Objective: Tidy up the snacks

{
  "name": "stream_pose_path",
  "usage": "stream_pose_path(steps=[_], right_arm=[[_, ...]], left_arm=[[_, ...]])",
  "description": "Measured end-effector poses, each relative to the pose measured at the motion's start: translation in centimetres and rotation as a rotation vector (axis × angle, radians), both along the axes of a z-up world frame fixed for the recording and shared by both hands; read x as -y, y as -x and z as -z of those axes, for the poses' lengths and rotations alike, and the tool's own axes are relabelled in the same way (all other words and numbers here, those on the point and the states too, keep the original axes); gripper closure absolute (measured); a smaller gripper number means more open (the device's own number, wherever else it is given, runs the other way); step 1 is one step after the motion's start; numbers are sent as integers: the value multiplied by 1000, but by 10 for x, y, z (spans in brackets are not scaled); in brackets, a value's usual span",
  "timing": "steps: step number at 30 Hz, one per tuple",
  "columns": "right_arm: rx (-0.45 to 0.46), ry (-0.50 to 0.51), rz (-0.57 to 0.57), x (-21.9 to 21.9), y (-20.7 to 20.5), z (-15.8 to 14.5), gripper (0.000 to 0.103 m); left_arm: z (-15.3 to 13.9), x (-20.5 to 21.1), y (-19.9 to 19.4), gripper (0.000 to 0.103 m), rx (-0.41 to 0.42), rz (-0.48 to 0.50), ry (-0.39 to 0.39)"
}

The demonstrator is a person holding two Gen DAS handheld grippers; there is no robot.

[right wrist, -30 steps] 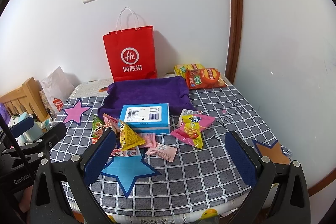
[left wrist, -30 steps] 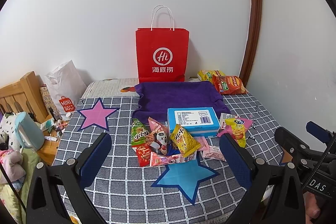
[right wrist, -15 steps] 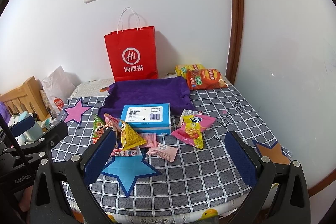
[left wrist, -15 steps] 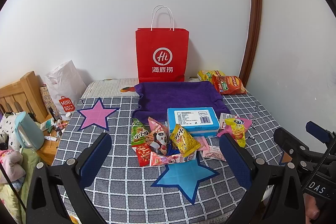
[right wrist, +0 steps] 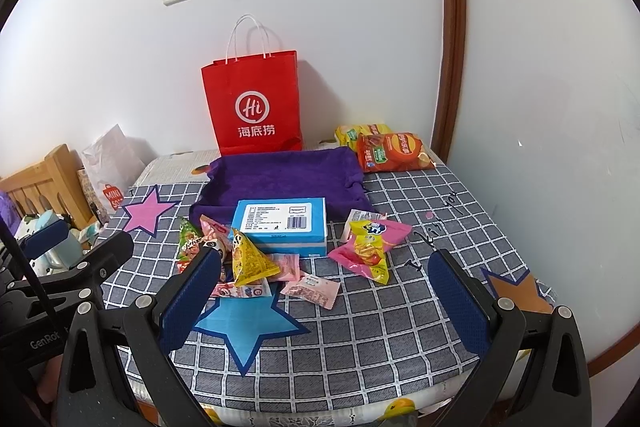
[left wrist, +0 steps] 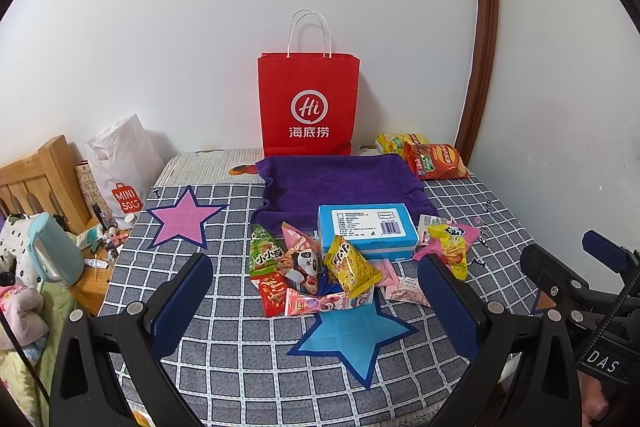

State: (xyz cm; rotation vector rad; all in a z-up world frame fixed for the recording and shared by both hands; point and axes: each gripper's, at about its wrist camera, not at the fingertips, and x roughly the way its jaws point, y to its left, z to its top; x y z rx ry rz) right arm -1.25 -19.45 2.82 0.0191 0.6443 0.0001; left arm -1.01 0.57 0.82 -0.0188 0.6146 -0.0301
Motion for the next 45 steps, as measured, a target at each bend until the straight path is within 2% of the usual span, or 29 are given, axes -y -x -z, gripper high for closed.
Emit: stream_pose_path(steps=[20,29,45], right_arm=[[7,-9,-17,2,0,3,1],[-51,-8,-7,4,-20,24,1],[-202,11,-14,-5,-71,85,1]], left_arm=[[6,5,-6,0,-3,14,3],[31,4,-27,0,-69,3,10],[91,-18,-74,0,-217,-33,47]])
